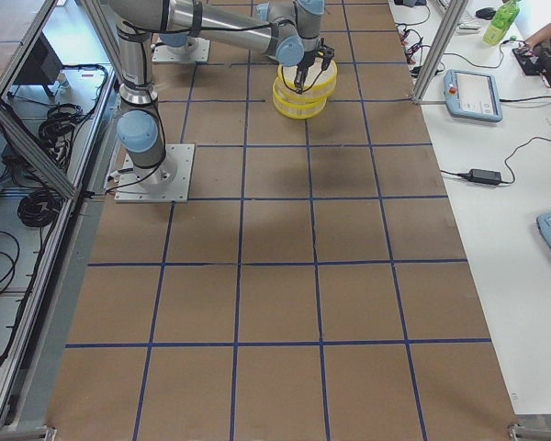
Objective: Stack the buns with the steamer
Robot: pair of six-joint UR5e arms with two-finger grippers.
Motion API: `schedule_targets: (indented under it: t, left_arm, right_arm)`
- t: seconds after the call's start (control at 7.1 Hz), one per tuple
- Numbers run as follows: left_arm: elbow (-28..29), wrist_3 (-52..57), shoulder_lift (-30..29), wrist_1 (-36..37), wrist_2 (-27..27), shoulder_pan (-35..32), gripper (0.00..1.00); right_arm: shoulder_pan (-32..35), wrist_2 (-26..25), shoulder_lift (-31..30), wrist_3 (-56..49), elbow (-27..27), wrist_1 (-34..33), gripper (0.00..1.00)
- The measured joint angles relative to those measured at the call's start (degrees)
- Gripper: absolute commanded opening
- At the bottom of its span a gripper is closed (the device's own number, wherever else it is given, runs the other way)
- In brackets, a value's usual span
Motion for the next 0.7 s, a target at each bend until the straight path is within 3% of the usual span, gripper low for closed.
schedule_targets:
  t: [0.14,0.7]
  left_arm:
    - [0.16,0.06,-0.01,0.31,-0.1,0.02,0.02]
    - [0.91,0.25,1.53,-0.8,-4.13,0.46,0.02]
  right_arm:
    - [0.26,0.17,0.6,0.33,0.07,-0.21,0.08]
    - [1.22,0.22,2.07,0.48,0.41,-0.35,0.09]
